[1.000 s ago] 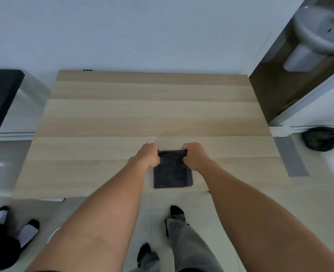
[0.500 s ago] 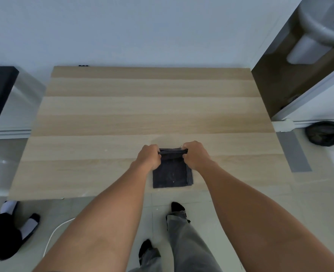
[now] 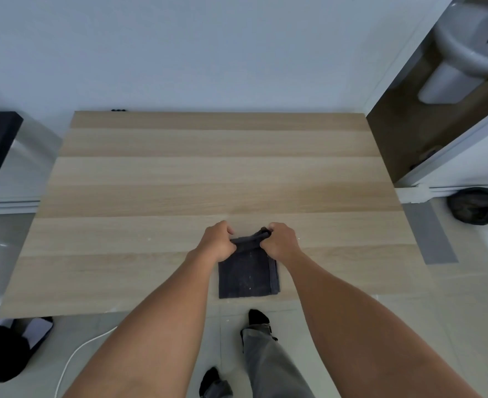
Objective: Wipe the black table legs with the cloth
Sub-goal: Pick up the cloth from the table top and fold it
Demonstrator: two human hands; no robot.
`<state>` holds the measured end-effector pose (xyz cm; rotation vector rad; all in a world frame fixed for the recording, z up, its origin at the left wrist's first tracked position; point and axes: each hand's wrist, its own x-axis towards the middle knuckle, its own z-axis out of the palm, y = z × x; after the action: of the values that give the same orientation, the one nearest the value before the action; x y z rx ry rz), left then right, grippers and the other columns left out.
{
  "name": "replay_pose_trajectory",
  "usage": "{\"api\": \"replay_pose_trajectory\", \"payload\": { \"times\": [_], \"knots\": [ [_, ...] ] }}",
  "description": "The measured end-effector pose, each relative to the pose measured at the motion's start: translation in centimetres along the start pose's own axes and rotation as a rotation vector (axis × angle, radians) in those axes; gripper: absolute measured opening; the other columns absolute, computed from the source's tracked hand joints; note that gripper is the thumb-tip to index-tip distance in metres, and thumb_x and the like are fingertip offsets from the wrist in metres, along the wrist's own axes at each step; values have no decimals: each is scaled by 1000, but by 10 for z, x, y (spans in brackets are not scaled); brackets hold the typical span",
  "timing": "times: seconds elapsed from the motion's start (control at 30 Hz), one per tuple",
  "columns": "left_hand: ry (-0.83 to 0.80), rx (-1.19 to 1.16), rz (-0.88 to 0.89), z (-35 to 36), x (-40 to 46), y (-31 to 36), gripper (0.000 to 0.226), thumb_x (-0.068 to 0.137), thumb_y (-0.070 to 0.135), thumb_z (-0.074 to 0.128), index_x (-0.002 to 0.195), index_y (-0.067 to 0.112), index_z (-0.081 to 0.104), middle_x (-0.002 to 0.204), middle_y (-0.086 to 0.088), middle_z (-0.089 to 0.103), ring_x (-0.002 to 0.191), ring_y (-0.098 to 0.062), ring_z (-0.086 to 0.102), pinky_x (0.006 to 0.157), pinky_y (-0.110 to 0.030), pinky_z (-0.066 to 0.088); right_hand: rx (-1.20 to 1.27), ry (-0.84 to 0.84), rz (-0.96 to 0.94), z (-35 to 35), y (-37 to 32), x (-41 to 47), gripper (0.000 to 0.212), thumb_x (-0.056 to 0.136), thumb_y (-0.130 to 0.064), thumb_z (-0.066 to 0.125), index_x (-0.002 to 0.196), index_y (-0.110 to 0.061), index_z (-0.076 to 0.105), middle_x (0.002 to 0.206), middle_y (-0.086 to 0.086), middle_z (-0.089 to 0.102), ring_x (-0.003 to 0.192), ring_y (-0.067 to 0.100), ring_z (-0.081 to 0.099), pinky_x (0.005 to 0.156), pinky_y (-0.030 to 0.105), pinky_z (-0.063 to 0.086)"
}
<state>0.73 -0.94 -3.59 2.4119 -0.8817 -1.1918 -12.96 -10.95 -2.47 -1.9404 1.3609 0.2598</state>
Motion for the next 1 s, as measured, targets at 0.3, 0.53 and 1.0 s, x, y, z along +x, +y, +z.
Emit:
{"api": "replay_pose_trajectory", "payload": {
  "times": [0.3, 0.53, 1.0],
  "knots": [
    [53, 133, 139, -12, -32, 9, 16, 103, 7, 49, 114, 7, 61, 116, -17, 60, 91, -30, 67, 75, -41, 59, -14, 5, -162, -22, 3, -27, 11, 95, -8, 63, 104, -11, 58, 98, 5, 56, 83, 22, 53, 54, 24, 38],
    [113, 7, 371, -17, -89, 23, 15, 97, 9, 65, 110, 4, 69, 105, -18, 70, 86, -31, 73, 82, -46, 61, -70, 115, -211, -51, 28, -91, 8, 93, -17, 65, 98, -16, 59, 101, 7, 63, 92, 27, 57, 68, 28, 35],
    [13, 67, 637, 76, -196, 137, 25, 75, -1, 69, 82, 23, 71, 82, 3, 70, 71, -12, 60, 54, -13, 41, 129, 333, -173, -129, 162, -210, 18, 93, -7, 63, 110, -9, 58, 96, 7, 61, 88, 26, 57, 56, 24, 36]
  ]
}}
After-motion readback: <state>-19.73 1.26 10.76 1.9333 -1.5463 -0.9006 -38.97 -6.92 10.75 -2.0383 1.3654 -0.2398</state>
